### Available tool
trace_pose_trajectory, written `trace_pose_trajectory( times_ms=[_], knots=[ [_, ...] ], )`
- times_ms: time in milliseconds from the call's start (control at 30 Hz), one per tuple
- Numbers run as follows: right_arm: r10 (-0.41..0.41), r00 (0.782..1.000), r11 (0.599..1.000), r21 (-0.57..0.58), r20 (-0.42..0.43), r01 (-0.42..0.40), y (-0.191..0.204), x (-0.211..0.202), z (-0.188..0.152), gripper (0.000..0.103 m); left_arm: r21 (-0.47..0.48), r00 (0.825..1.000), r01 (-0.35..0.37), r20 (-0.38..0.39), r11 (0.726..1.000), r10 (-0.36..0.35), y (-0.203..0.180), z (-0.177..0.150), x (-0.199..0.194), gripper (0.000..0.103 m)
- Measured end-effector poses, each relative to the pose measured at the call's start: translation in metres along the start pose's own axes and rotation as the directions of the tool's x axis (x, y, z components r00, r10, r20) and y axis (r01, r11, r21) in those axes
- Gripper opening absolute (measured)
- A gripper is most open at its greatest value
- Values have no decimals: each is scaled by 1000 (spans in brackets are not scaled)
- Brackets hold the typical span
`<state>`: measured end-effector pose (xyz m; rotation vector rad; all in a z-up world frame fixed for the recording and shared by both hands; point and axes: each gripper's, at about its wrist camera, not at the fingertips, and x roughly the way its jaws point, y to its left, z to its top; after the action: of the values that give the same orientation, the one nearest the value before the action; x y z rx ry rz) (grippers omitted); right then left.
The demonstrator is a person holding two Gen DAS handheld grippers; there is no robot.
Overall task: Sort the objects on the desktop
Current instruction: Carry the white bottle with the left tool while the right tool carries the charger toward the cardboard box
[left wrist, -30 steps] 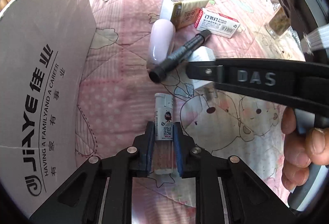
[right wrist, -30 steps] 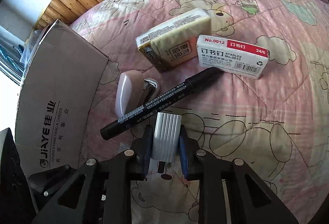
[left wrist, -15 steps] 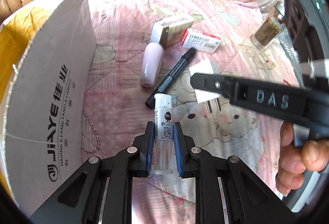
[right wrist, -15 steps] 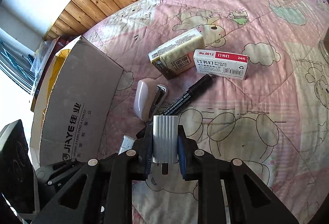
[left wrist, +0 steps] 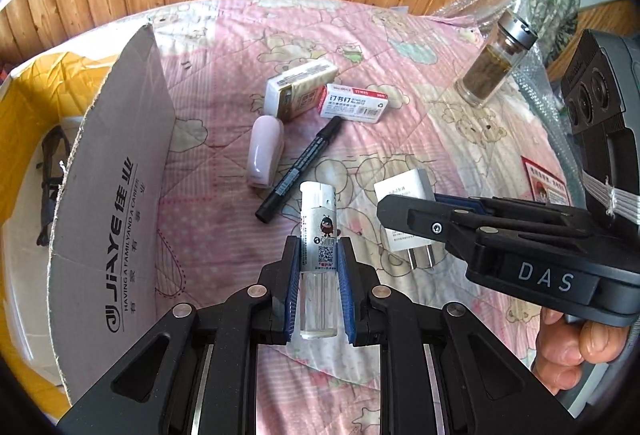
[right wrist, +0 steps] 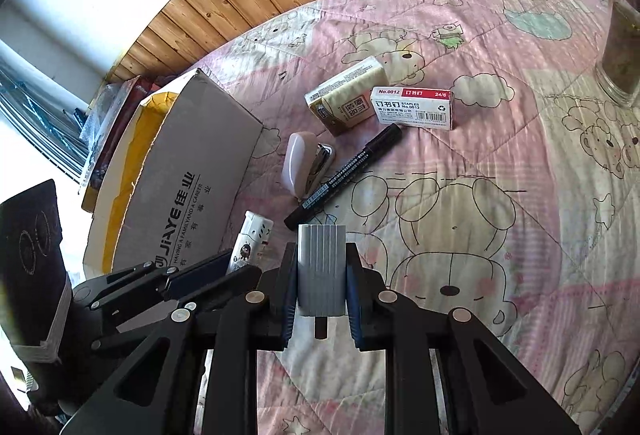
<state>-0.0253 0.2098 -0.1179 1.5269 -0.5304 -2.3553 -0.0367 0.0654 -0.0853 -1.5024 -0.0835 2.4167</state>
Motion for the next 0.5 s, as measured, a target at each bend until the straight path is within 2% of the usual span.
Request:
trace_pose_trajectory(
  times_ms=[500],
  knots=[
    [9, 1000, 999, -48, 21, -8, 15, -15, -11, 23, -20, 997, 7, 73, 1000, -5, 12, -4, -38, 18]
  ],
)
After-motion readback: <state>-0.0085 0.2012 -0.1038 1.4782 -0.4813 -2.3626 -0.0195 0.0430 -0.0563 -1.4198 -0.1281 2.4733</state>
